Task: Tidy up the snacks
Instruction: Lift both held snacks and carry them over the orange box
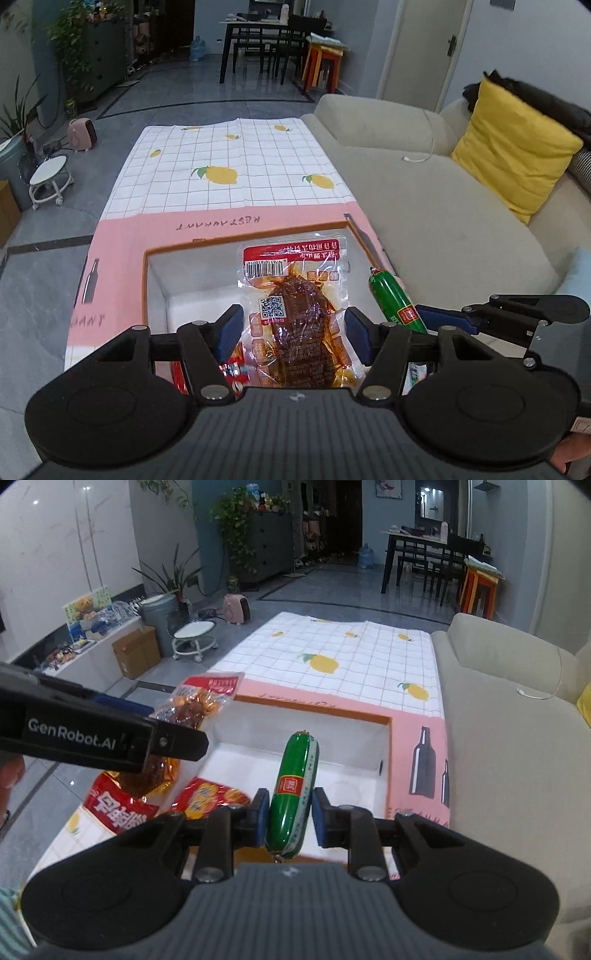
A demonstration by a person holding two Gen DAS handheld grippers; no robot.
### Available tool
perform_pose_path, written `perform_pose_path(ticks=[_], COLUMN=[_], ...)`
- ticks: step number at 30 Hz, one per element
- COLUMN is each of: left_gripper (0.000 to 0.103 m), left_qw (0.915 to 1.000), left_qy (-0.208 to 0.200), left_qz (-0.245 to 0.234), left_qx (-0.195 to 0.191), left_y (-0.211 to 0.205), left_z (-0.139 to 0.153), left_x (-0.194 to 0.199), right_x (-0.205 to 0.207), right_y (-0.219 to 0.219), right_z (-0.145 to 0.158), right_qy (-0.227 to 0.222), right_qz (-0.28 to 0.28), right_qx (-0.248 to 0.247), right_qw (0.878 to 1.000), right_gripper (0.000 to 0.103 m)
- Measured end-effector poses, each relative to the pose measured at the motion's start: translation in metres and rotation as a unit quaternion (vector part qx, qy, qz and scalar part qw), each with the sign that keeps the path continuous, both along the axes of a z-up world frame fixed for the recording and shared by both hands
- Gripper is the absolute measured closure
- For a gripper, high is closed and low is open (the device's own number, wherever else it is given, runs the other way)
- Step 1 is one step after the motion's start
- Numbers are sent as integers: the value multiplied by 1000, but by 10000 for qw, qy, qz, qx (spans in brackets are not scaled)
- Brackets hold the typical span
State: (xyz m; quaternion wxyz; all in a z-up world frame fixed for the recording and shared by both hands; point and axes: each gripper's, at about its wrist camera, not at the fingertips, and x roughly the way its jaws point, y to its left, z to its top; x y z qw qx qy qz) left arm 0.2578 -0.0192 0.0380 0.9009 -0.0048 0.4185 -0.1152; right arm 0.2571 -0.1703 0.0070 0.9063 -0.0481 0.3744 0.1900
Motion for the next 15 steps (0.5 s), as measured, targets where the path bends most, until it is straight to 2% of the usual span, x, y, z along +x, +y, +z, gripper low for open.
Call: perform_pose_path(ticks=[7,12,15], left_gripper=[34,34,34], left_qw=[9980,9924,9902], left_qy=[625,1222,1388], left_qz=[26,128,163], left_qx=[96,-71,-27], left_y=[-12,-10,-9], left_z=[-50,-90,-107], left_x=[53,78,86], right_x=[49,76,84], right_y=[4,9,15], right_z=[-41,-72,-85], right_qy=[457,867,1004], right_qz=[-40,61,178], right_qx=[-488,-811,-989], right_qw=[9978,9929,9899], right_gripper=[82,82,82])
